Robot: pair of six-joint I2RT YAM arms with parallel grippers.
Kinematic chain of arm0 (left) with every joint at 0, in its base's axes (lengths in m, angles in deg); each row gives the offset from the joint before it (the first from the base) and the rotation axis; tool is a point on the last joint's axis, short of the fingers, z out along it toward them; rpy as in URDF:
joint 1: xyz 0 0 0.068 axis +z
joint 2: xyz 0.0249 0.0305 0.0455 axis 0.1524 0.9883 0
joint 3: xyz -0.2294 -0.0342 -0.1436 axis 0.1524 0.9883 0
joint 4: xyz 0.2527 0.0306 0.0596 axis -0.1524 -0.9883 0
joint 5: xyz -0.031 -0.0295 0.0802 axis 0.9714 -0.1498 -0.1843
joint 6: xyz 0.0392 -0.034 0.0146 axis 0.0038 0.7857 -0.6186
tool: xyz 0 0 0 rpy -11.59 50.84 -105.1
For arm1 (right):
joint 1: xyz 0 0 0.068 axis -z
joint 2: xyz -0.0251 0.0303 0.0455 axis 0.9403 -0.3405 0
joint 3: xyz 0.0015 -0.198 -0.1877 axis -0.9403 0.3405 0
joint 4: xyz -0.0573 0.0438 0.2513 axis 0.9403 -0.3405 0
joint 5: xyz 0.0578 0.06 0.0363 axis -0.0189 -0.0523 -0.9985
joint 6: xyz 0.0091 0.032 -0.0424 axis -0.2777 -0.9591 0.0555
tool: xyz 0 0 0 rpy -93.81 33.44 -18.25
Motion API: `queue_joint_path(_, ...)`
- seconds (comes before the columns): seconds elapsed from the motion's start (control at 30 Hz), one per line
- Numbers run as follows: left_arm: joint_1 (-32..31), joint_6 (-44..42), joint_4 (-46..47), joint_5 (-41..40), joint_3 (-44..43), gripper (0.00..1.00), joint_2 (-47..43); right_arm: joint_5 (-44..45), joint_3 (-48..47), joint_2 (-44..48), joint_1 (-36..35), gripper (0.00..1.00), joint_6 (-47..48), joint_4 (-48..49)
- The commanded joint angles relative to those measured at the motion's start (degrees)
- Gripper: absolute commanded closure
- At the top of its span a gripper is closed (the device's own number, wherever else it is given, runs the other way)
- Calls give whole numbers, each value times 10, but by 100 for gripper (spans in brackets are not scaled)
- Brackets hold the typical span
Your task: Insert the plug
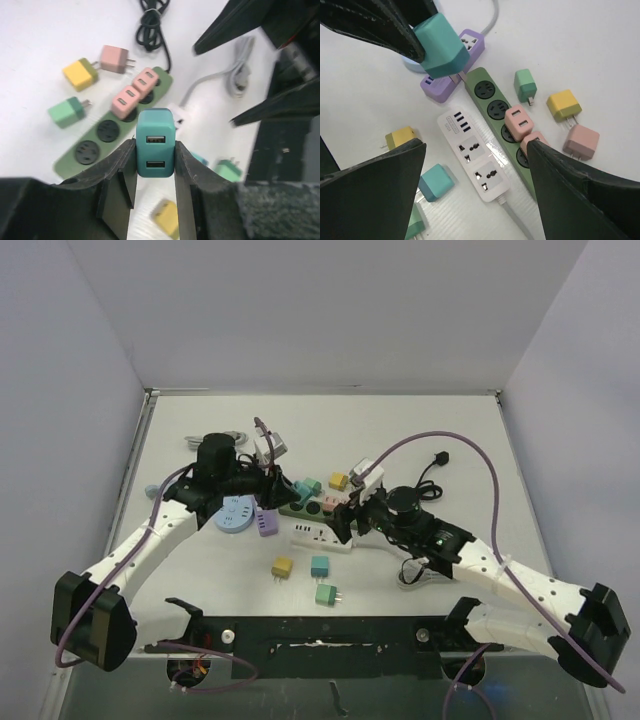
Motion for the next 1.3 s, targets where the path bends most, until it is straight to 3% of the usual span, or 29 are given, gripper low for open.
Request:
queue_joint_path(0.0, 1, -278, -28, -36, -40, 87, 10, 52, 37, 87, 28, 16, -100, -19)
queue_joint_path(0.13, -4, -470, -89, 12, -48, 85, 45, 81, 50, 136, 72, 16, -133, -69)
queue_joint_path(0.4, -36, -660, -287, -66, -189, 83, 207, 44, 64, 168, 155, 16, -139, -83)
queue_joint_path(0.67, -63, -721, -411, -80, -317, 83, 342, 7, 75, 159, 216, 16, -135, -77)
queue_joint_path(0.93, -74, -783, -496, -59, -414, 83, 427, -5, 90, 151, 228, 17, -138, -61)
queue_joint_path(1.27, -74, -818, -530, -74, -432, 83, 461, -6, 101, 156, 230, 17, -137, -59)
